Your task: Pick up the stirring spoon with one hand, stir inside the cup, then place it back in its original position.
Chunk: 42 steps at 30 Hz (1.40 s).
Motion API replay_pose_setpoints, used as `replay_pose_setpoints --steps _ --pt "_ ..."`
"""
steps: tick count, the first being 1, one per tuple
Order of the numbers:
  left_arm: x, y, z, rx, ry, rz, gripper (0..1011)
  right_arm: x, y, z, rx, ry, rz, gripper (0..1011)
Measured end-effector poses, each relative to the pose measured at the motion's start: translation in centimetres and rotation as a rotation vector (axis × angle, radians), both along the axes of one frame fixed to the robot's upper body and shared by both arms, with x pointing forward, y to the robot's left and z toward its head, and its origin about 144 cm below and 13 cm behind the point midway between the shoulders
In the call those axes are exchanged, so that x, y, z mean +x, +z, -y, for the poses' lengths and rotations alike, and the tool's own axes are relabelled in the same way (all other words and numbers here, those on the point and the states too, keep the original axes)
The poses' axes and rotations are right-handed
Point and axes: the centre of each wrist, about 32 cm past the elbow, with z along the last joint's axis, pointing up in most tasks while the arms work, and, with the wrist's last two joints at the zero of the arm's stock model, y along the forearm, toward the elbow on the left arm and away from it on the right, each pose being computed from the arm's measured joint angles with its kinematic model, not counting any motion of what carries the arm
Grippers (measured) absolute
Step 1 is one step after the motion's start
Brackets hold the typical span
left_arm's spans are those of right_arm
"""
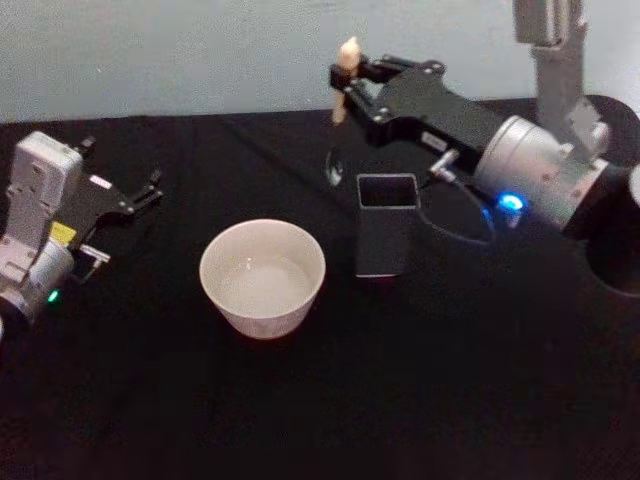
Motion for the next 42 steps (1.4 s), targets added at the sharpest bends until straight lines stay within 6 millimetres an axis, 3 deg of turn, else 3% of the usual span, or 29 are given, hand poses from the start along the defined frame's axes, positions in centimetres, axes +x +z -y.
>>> replay_pose_setpoints --steps 15,42 --pt "0.0 0.0 0.0 0.0 0.0 0.0 1001 -0.6 -2.5 -3.0 -0.045 0.102 -0.016 201" --pt "0.0 0.0 0.0 0.0 0.0 0.0 1001 -1.2 -8.2 -5.8 -0.085 0.162 -0.048 201"
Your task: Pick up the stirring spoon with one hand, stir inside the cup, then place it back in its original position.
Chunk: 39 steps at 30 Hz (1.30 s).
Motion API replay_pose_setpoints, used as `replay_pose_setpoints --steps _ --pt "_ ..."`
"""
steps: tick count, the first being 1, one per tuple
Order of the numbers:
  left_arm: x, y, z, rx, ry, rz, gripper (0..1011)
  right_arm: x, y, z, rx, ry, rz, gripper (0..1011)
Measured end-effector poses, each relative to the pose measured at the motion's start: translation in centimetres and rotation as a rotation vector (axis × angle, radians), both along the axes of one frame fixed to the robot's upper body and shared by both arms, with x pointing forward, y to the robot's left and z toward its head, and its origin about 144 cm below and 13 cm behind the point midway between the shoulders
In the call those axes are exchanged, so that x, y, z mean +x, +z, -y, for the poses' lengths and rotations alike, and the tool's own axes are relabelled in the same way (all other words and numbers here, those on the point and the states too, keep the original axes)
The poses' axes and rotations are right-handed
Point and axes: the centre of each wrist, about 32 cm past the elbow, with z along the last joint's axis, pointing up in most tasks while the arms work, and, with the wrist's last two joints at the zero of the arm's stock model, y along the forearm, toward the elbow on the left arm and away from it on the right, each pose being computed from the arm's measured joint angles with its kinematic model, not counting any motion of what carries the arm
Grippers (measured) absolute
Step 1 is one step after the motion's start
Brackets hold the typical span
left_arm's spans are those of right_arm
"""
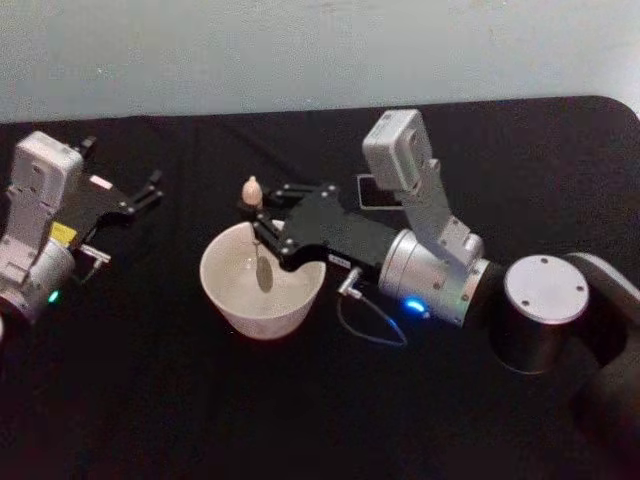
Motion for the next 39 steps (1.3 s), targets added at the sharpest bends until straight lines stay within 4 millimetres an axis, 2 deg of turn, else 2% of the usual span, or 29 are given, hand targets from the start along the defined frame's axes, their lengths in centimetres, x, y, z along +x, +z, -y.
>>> replay_pose_setpoints --steps 9,20,39 --pt "0.0 0.0 0.0 0.0 0.0 0.0 1001 0.3 -1.2 -0.8 -0.016 -0.003 -0.008 201" --pt "0.0 0.0 0.0 0.0 0.0 0.0 1001 0.7 -1.2 -1.0 -0.011 -0.018 -0.009 201" --pt "0.0 0.0 0.0 0.0 0.0 0.0 1001 0.2 -0.7 1.1 -0.012 -0.053 -0.006 201"
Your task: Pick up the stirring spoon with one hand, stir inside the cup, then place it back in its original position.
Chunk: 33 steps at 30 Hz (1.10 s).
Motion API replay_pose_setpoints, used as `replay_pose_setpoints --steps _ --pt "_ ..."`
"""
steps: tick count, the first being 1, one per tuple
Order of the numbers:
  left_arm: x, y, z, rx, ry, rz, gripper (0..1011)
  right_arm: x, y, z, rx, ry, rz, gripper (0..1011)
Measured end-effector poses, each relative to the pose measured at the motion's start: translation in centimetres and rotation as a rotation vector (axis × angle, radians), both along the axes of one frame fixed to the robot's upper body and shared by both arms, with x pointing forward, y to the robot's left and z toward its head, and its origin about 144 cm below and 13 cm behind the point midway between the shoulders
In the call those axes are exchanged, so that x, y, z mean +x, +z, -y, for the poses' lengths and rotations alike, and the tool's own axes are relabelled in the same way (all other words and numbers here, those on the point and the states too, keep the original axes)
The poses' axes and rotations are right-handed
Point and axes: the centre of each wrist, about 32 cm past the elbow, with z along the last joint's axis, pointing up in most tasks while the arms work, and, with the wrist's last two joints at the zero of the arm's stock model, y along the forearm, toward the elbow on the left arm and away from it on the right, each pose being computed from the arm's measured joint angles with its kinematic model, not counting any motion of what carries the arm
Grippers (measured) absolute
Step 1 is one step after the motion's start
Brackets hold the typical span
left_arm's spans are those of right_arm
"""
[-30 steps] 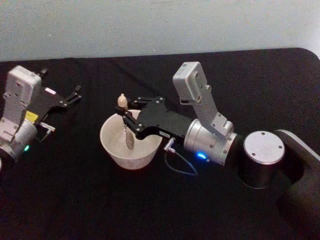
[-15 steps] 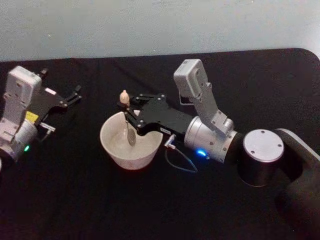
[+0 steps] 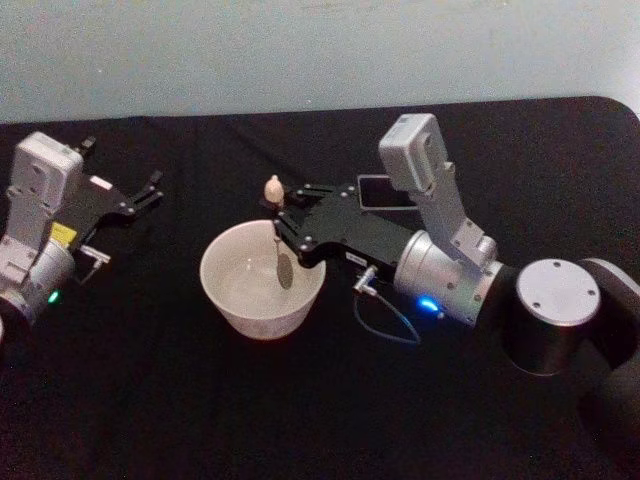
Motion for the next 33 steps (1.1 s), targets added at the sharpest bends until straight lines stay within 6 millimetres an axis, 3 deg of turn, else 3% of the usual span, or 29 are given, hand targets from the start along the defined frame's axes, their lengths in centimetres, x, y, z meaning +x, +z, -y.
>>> replay_pose_setpoints --steps 16,33 --pt "0.0 0.0 0.0 0.0 0.0 0.0 1001 -1.7 0.2 1.6 -0.002 0.028 -0.017 201" --pt "0.0 0.0 0.0 0.0 0.0 0.0 1001 -2.6 0.0 0.4 0.008 0.095 -0.038 201"
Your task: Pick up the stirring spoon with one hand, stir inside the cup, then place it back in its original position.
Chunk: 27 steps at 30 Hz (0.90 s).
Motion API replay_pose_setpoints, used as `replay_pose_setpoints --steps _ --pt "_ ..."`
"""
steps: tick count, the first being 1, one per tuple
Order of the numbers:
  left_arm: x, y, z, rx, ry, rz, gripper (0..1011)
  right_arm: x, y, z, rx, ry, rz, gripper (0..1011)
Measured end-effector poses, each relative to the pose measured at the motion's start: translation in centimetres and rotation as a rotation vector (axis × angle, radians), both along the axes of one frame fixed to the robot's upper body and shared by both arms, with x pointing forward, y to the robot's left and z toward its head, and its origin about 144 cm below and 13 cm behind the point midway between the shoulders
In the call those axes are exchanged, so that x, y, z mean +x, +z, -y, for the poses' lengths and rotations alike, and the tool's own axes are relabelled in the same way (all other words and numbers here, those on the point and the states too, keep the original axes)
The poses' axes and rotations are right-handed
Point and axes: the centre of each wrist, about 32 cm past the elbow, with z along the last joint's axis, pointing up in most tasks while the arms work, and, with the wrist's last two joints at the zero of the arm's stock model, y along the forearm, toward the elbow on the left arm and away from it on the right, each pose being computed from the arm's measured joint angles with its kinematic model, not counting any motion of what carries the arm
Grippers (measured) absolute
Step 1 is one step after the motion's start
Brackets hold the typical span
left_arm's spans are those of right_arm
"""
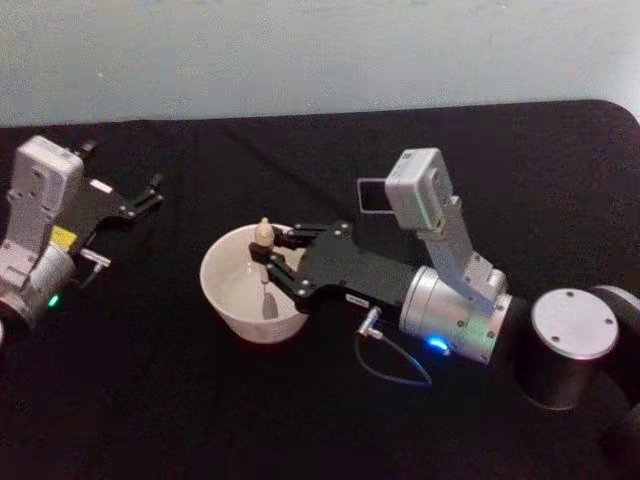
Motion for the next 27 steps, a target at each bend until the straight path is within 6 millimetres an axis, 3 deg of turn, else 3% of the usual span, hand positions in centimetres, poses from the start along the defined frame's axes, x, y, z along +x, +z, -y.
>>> replay_pose_setpoints --steps 14,27 --pt "0.0 0.0 0.0 0.0 0.0 0.0 1001 1.4 -0.5 -1.9 0.005 -0.031 0.006 201" --pt "0.0 0.0 0.0 0.0 0.0 0.0 1001 2.4 -0.5 -1.7 -0.004 -0.091 0.015 201"
